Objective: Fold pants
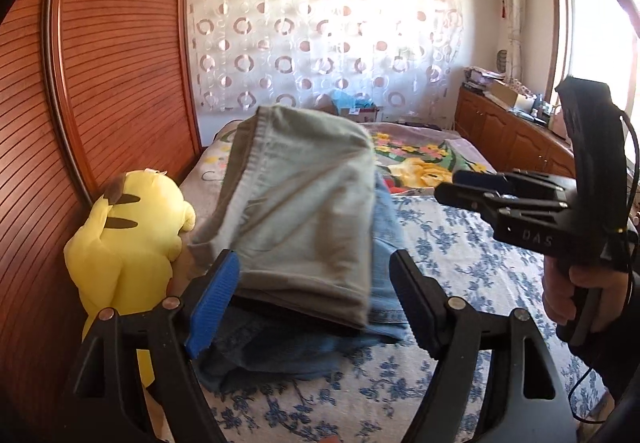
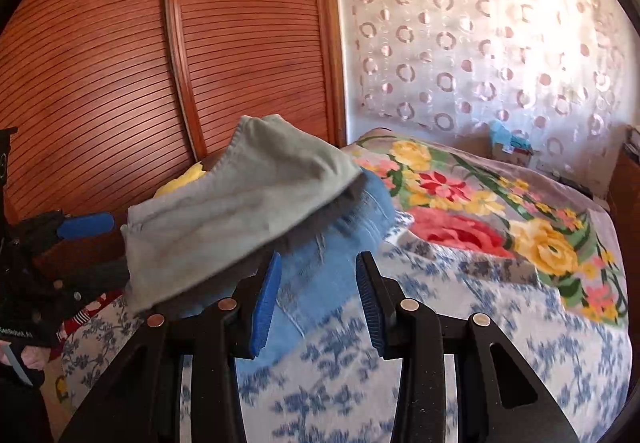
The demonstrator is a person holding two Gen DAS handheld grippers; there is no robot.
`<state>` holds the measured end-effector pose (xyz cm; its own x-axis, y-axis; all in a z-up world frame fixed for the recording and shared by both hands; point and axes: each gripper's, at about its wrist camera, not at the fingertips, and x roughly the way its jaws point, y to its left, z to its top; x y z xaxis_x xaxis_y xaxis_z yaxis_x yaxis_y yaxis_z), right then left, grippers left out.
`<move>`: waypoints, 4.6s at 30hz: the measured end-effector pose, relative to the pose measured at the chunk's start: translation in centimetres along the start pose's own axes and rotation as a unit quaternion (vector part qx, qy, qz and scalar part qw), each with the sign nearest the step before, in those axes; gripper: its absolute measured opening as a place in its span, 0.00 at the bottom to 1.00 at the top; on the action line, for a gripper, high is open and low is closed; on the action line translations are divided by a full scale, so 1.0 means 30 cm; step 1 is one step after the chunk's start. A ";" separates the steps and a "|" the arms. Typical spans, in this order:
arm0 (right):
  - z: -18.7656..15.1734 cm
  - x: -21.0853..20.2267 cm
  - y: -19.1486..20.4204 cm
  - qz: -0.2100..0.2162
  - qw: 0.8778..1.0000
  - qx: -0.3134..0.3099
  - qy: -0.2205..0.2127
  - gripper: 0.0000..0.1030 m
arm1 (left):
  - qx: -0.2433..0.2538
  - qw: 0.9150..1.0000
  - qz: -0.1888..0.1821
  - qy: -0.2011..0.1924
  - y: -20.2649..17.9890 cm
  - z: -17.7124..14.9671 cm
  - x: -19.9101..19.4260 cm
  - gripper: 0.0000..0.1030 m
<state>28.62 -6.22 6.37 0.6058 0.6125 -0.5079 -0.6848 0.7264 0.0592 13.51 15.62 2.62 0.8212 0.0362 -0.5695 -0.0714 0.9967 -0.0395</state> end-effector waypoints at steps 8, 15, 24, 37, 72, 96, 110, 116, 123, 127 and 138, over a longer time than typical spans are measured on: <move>-0.110 -0.152 0.009 -0.048 0.998 0.027 -0.002 0.43 | 0.023 0.999 -0.033 0.006 -0.132 -0.041 0.008 0.76; -0.213 -0.325 0.015 -0.098 0.994 0.055 -0.019 0.63 | 0.043 0.997 -0.062 -0.001 -0.259 -0.071 0.006 0.79; -0.346 -0.544 0.048 -0.145 0.984 0.088 -0.054 0.93 | 0.060 0.992 -0.108 -0.013 -0.407 -0.077 -0.056 0.81; -0.424 -0.717 0.200 -0.184 0.975 0.100 -0.081 0.94 | 0.080 0.992 -0.100 -0.019 -0.523 -0.122 -0.159 0.81; -0.525 -0.885 0.336 -0.213 0.967 0.099 -0.096 0.94 | 0.041 0.995 -0.051 -0.070 -0.464 -0.182 -0.444 0.81; -0.533 -0.894 0.307 -0.207 0.969 0.093 -0.100 0.94 | 0.034 0.996 -0.043 -0.064 -0.446 -0.197 -0.431 0.81; -0.542 -0.896 0.300 -0.205 0.969 0.092 -0.102 0.94 | 0.035 0.996 -0.045 -0.066 -0.443 -0.202 -0.433 0.81; -0.542 -0.896 0.298 -0.204 0.969 0.091 -0.101 0.94 | 0.035 0.996 -0.045 -0.067 -0.443 -0.202 -0.434 0.81; -0.543 -0.896 0.297 -0.203 0.970 0.090 -0.102 0.94 | 0.036 0.996 -0.044 -0.067 -0.445 -0.202 -0.434 0.81; -0.543 -0.897 0.293 -0.203 0.970 0.090 -0.102 0.94 | 0.035 0.996 -0.044 -0.067 -0.446 -0.203 -0.434 0.81; -0.548 -0.898 0.282 -0.202 0.970 0.090 -0.102 0.94 | 0.036 0.996 -0.044 -0.068 -0.446 -0.203 -0.436 0.81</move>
<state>-0.14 -21.69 6.43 0.8896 0.3029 -0.3418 -0.3049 0.9511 0.0494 0.28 1.36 5.61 0.8917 -0.0472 -0.4502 0.0413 0.9989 -0.0230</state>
